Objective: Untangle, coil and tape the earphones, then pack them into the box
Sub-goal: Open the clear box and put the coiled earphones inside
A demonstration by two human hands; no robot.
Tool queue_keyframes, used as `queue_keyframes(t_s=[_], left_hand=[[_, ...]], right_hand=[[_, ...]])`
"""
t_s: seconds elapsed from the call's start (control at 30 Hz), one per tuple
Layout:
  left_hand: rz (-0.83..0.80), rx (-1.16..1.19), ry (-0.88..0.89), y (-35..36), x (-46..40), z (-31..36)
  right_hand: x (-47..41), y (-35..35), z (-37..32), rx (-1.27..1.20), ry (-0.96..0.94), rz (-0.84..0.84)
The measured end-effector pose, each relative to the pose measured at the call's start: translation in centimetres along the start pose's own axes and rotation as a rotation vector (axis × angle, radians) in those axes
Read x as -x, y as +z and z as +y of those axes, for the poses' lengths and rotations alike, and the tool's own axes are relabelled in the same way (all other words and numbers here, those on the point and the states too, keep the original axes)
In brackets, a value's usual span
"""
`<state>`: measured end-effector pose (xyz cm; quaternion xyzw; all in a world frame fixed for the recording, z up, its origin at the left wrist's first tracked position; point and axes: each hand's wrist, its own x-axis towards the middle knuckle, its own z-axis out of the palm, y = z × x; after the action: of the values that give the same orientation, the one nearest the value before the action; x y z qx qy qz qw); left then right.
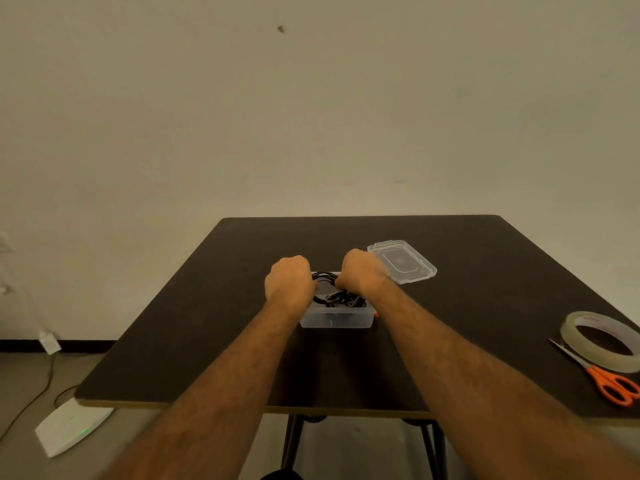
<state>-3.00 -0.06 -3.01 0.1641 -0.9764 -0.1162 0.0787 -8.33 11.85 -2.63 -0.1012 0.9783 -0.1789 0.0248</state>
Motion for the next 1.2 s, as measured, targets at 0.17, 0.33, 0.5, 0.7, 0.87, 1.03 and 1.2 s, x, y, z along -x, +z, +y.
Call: queue_keyframes(t_s=[0.17, 0.33, 0.5, 0.7, 0.87, 1.03, 1.2], left_hand=[[-0.051, -0.067, 0.008, -0.2, 0.1, 0.6], [-0.042, -0.06, 0.0, -0.2, 0.6, 0.0], [-0.06, 0.059, -0.084, 0.7, 1.2, -0.6], [-0.085, 0.179, -0.085, 1.7, 1.9, 1.8], [-0.08, 0.162, -0.084, 1.6, 2.1, 2.2], [0.0, 0.238, -0.059, 0.9, 2.4, 2.5], [0.008, 0.314, 0.062, 0.7, 3.5, 5.7]], right_hand=[[0.6, 0.3, -0.4, 0.125, -0.031, -0.015], [1.2, 0.7, -0.6, 0.204, -0.105, -0.035], [1.2, 0.5, 0.3, 0.21, -0.142, -0.034], [1.4, 0.3, 1.9, 0.151, -0.123, 0.024], [1.5, 0.7, 2.9, 0.134, -0.098, -0.042], [1.7, -1.2, 3.6, 0.006, -0.167, 0.04], [2.6, -5.0, 6.7, -0.087, -0.142, 0.181]])
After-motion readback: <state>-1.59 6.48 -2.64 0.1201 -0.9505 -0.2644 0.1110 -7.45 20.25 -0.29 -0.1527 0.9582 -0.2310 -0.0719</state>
